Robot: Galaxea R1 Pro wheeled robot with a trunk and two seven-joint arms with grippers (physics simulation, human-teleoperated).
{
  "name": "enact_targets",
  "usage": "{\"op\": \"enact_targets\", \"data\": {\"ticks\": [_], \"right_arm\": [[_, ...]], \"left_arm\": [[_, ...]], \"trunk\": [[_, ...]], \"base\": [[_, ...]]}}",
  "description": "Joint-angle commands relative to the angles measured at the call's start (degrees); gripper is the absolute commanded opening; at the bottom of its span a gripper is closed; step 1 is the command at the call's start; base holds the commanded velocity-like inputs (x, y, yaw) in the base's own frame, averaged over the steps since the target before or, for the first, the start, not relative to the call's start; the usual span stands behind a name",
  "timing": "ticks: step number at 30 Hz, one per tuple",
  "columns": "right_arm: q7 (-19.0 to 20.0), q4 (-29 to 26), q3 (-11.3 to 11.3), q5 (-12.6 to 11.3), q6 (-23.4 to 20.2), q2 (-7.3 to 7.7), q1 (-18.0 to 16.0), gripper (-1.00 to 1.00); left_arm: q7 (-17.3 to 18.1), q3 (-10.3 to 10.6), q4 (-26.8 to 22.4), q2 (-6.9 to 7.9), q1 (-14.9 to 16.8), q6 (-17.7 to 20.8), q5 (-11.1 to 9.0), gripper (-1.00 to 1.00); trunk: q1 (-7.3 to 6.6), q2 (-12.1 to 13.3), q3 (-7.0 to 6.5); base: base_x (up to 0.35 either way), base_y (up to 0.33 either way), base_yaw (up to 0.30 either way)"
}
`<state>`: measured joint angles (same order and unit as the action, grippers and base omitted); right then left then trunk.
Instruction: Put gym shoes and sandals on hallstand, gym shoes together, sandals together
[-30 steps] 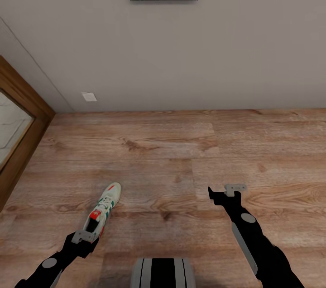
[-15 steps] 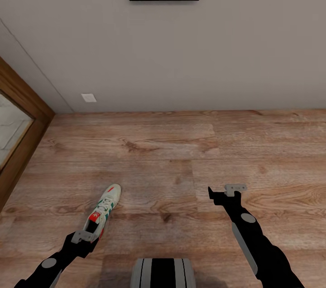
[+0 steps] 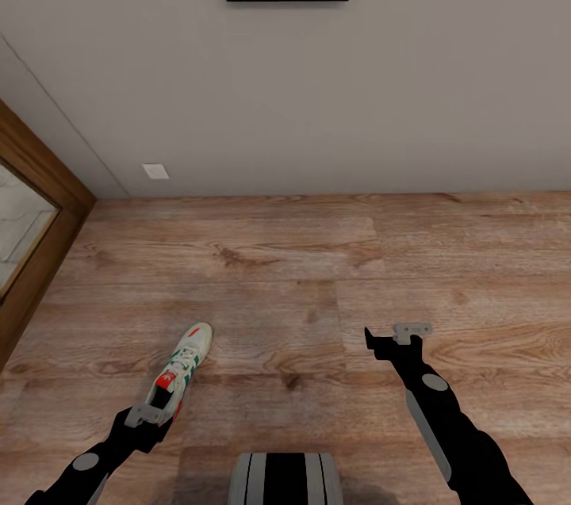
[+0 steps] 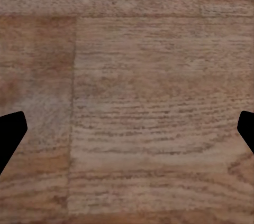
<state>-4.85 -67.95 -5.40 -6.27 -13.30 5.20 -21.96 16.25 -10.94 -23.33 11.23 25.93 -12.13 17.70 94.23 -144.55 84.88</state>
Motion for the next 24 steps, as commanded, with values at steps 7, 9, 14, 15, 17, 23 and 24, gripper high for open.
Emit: {"op": "enact_targets", "data": {"ticks": [7, 9, 14, 15, 17, 23, 24], "right_arm": [[-0.5, -0.1, -0.2, -0.6, -0.2, 0.07, 0.0, 1.0], [-0.5, -0.1, -0.2, -0.6, -0.2, 0.08, 0.0, 1.0], [-0.5, -0.1, -0.2, -0.6, -0.2, 0.07, 0.0, 1.0], [-0.5, -0.1, -0.2, -0.6, -0.2, 0.07, 0.0, 1.0], [-0.5, -0.1, -0.2, -0.6, -0.2, 0.06, 0.0, 1.0], [-0.5, -0.1, -0.2, -0.6, -0.2, 0.02, 0.0, 1.0], [-0.5, 0.0, -0.2, -0.6, -0.2, 0.01, 0.0, 1.0]], "left_arm": [[0.4, -0.5, 0.0, 0.05, 0.0, -0.3, 0.5, -1.0], [0.4, -0.5, 0.0, 0.03, 0.0, -0.3, 0.4, -1.0], [0.4, -0.4, 0.0, 0.02, 0.0, -0.3, 0.4, -1.0], [0.4, -0.4, 0.0, 0.02, 0.0, -0.3, 0.4, -1.0], [0.4, -0.4, 0.0, 0.02, 0.0, -0.3, 0.4, -1.0], [0.4, -0.4, -0.1, 0.02, 0.0, -0.3, 0.4, -1.0], [0.4, -0.4, -0.1, 0.02, 0.0, -0.3, 0.4, -1.0]], "trunk": [[-0.01, 0.0, 0.03], [-0.01, 0.0, 0.03], [-0.01, 0.0, 0.03], [-0.01, 0.0, 0.03], [-0.01, 0.0, 0.03], [-0.01, 0.0, 0.03], [-0.01, 0.0, 0.03]], "base": [[0.0, 0.0, 0.0], [0.0, 0.0, 0.0], [0.0, 0.0, 0.0], [0.0, 0.0, 0.0], [0.0, 0.0, 0.0], [0.0, 0.0, 0.0], [0.0, 0.0, 0.0]]}}
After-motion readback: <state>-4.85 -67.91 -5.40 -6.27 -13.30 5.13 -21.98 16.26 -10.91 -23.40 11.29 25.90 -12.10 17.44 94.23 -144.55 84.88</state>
